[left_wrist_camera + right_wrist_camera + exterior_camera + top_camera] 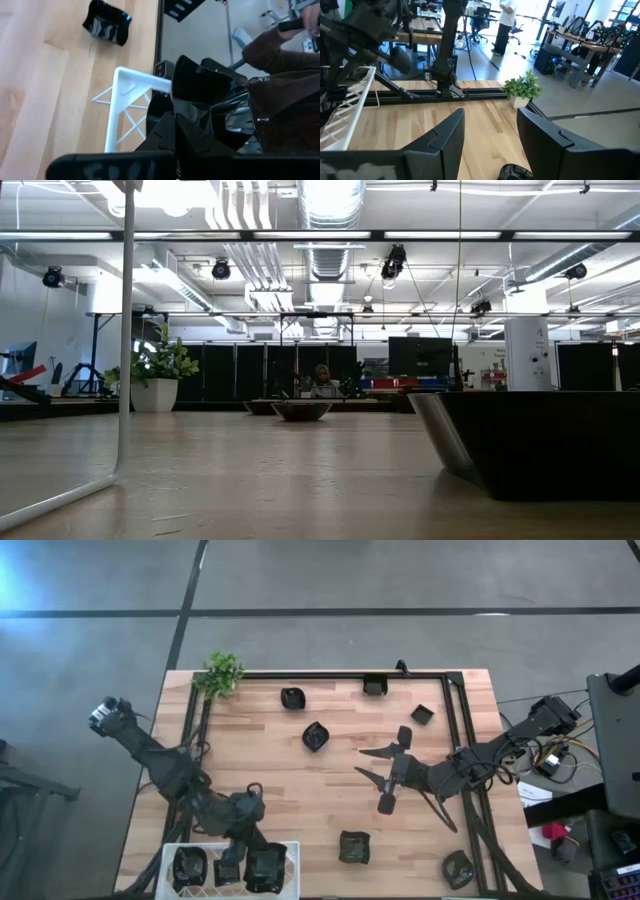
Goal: Pick & Place Mini shaped plates
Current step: Stack the black distorted square plate on top of the other black distorted square plate on the shelf
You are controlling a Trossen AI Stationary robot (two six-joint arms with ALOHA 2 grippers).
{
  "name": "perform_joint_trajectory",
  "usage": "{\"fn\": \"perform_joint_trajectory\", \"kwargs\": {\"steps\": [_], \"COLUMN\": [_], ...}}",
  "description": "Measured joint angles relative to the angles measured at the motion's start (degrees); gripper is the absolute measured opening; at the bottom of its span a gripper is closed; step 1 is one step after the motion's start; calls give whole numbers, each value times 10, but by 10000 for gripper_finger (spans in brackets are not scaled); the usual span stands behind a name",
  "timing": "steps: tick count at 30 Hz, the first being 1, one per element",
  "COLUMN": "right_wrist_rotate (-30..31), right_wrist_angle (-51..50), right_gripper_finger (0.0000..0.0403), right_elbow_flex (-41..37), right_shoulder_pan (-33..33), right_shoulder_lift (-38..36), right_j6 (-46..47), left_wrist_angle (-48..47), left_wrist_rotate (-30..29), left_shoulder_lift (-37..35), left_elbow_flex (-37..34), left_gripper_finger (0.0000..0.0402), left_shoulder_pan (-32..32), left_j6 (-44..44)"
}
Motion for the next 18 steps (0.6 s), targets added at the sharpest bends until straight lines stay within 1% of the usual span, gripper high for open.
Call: {"fn": "perform_joint_trajectory", "kwargs": {"steps": [9, 18], "right_wrist_rotate": [0, 0], "right_wrist_angle": [0, 0], "right_gripper_finger": [178, 178], "right_elbow_flex": [0, 0], "right_shoulder_pan": [0, 0], "right_shoulder_lift": [0, 0], "right_j6": [0, 0], "left_wrist_angle": [-2, 0], "left_wrist_rotate": [7, 7], "left_shoulder_lift": [42, 43], "left_elbow_flex": [0, 0], "left_gripper_finger": [0, 0], "left_shoulder_pan": [-2, -2], "left_j6": [-15, -18]}}
